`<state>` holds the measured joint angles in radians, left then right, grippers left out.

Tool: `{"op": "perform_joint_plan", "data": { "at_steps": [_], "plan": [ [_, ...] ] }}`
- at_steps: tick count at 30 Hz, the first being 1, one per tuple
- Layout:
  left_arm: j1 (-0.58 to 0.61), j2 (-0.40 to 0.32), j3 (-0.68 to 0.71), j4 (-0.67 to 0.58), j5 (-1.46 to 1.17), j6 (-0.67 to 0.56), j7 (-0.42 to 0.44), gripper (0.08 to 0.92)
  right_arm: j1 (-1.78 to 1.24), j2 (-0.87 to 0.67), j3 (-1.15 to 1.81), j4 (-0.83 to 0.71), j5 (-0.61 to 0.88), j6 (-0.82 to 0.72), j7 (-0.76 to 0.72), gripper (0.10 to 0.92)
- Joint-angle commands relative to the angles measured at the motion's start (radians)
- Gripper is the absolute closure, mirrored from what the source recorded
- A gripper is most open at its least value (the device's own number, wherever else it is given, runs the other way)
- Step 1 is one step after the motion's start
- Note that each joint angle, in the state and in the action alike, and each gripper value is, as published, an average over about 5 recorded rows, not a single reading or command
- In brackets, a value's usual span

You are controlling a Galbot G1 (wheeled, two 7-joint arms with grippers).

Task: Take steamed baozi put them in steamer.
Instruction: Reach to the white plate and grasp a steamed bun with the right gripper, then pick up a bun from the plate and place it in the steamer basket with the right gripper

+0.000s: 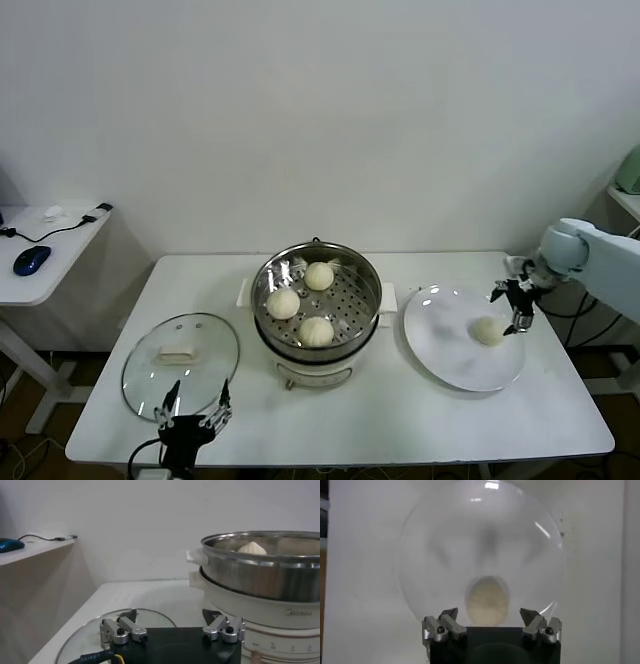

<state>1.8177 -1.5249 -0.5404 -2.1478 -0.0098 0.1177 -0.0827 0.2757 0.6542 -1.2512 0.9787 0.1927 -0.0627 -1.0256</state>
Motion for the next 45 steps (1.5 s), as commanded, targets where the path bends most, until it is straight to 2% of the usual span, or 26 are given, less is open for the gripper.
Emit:
{"op": "perform_joint_plan", "data": {
  "at_steps": [1, 13, 19, 22, 26, 30, 35, 40, 45],
  "plan": [
    [0.009, 0.000, 0.002, -0.003, 0.009, -0.002, -0.001, 0.177, -0.216, 0.078, 0.224, -0.178, -0.061, -0.017, 0.011, 0.203],
    [0.016, 0.000, 0.002, -0.006, 0.015, -0.006, -0.003, 0.177, -0.214, 0.142, 0.231, -0.216, -0.080, -0.001, 0.006, 0.203],
    [0.018, 0.000, 0.003, -0.012, 0.015, -0.005, -0.003, 0.177, -0.130, 0.105, 0.172, -0.145, -0.041, -0.011, -0.014, 0.288],
    [0.019, 0.002, 0.006, -0.015, 0.015, -0.005, -0.003, 0.177, -0.003, 0.071, 0.062, -0.055, 0.045, -0.033, -0.024, 0.310],
    [0.018, 0.005, 0.012, -0.020, 0.014, 0.000, -0.003, 0.177, 0.302, 0.062, -0.211, 0.114, 0.291, -0.089, -0.017, 0.313],
    [0.011, 0.010, 0.019, -0.022, 0.013, 0.004, -0.001, 0.177, 0.650, 0.142, -0.511, 0.292, 0.567, -0.162, 0.010, 0.313],
    [-0.003, 0.014, 0.022, -0.020, 0.010, 0.002, 0.001, 0.177, 0.875, 0.291, -0.586, 0.435, 0.823, -0.252, 0.072, 0.313],
    [-0.014, 0.014, 0.026, -0.022, 0.006, 0.003, 0.001, 0.177, 0.864, 0.429, -0.533, 0.512, 0.943, -0.334, 0.172, 0.316],
    [-0.013, 0.017, 0.020, -0.023, 0.000, 0.000, 0.000, 0.177, 0.708, 0.507, -0.512, 0.497, 0.903, -0.377, 0.248, 0.313]
  ]
}}
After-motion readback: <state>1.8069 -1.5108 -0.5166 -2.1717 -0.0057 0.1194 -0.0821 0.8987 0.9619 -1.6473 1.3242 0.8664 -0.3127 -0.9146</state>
